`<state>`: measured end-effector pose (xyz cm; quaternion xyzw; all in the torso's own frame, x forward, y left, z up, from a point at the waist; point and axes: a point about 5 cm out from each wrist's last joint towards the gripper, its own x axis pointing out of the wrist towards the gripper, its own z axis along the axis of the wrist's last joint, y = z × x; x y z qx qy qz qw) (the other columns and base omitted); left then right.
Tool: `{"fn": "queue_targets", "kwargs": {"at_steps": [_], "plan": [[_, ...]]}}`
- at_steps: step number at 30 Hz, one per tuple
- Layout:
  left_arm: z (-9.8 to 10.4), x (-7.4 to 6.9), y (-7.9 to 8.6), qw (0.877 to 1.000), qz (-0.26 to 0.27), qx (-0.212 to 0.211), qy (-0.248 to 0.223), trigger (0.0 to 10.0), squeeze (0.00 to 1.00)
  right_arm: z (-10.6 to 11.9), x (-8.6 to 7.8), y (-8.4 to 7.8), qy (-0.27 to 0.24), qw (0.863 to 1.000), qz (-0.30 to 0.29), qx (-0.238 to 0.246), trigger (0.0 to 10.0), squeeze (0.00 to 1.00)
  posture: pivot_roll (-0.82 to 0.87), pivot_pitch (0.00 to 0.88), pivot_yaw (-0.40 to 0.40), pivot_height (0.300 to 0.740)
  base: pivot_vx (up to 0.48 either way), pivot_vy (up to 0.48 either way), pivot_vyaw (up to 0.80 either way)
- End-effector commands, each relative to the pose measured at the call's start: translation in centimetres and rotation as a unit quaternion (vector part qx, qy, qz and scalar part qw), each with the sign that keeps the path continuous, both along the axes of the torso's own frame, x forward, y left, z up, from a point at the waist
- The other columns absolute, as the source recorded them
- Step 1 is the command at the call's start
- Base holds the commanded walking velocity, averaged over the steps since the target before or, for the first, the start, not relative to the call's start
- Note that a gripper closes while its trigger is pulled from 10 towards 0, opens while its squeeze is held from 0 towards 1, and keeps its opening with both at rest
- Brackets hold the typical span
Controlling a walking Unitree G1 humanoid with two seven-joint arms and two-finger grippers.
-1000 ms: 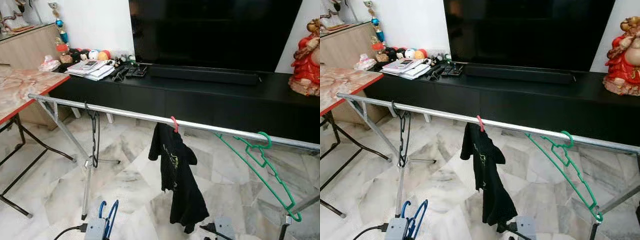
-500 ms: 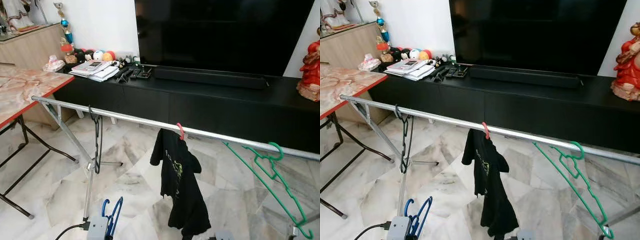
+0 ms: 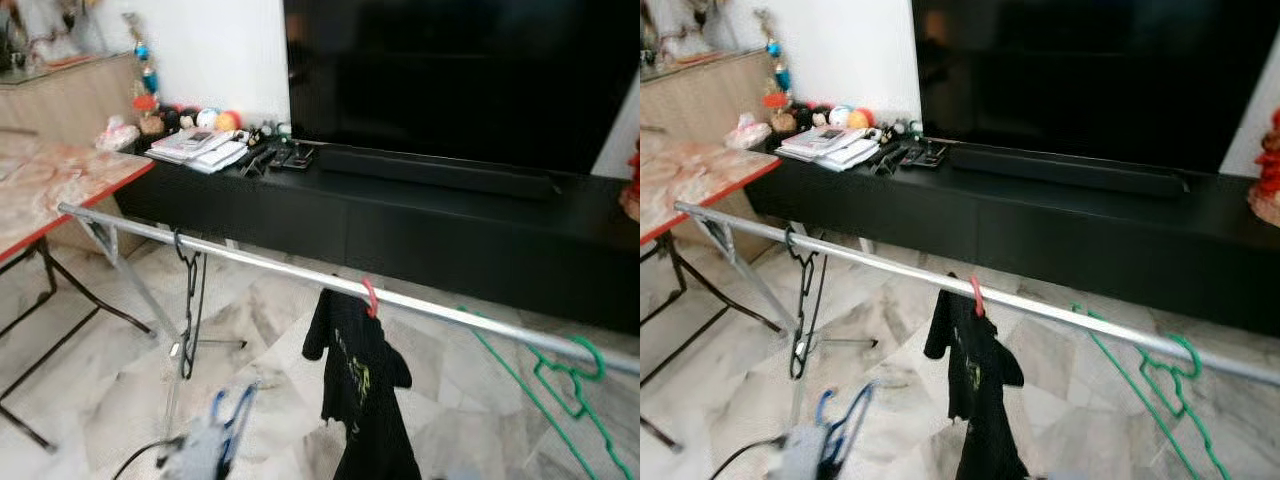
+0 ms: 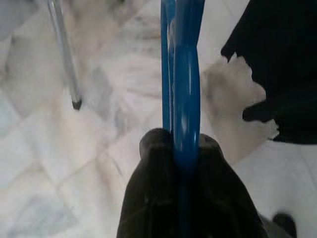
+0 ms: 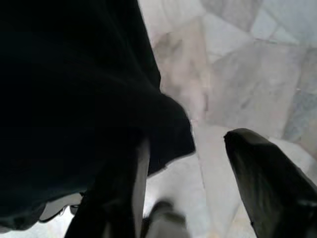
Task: Hang hanger
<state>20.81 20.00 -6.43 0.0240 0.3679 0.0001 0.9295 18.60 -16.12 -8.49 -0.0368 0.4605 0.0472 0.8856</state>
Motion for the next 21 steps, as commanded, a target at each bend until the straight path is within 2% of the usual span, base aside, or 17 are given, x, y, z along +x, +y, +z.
{"fn": "queue_targets", "kwargs": {"at_steps": [1, 6, 11, 18, 19, 21], "plan": [[0.6, 1.1, -1.0, 1.000, -0.004, -0.012, -0.024, 10.0, 0.00, -0.5, -1.2, -1.2, 0.023, 1.000, -0.006, -0.014, 10.0, 0.00, 0.07, 0.000, 0.004, 0.740, 0.345, 0.000, 0.00], [0.9, 1.6, -1.1, 0.999, -0.006, -0.012, -0.035, 10.0, 0.00, -0.4, -1.0, -1.2, 0.023, 1.000, 0.001, -0.017, 10.0, 0.00, 0.08, 0.000, 0.002, 0.740, 0.326, 0.000, 0.00], [1.5, 2.3, -1.4, 0.998, -0.017, -0.016, -0.054, 10.0, 0.00, -0.3, -0.8, -1.2, 0.019, 1.000, 0.002, -0.017, 10.0, 0.00, 0.07, 0.000, -0.004, 0.740, 0.000, 0.000, 0.00], [2.4, 3.3, -1.9, 0.994, -0.059, -0.019, -0.088, 10.0, 0.00, -0.4, -0.9, -1.2, 0.019, 1.000, 0.001, -0.017, 10.0, 0.00, 0.07, 0.000, 0.002, 0.740, 0.000, 0.000, 0.00], [3.1, 4.0, -2.0, 0.990, -0.085, -0.013, -0.107, 10.0, 0.00, -0.4, -0.9, -1.2, 0.020, 1.000, 0.001, -0.017, 10.0, 0.00, 0.07, 0.000, 0.001, 0.740, 0.000, 0.000, 0.00], [3.7, 4.6, -1.8, 0.987, -0.102, -0.006, -0.122, 10.0, 0.00, -0.4, -0.9, -1.1, 0.019, 1.000, 0.001, -0.017, 10.0, 0.00, 0.07, 0.000, 0.003, 0.740, 0.000, 0.000, 0.00]]}}
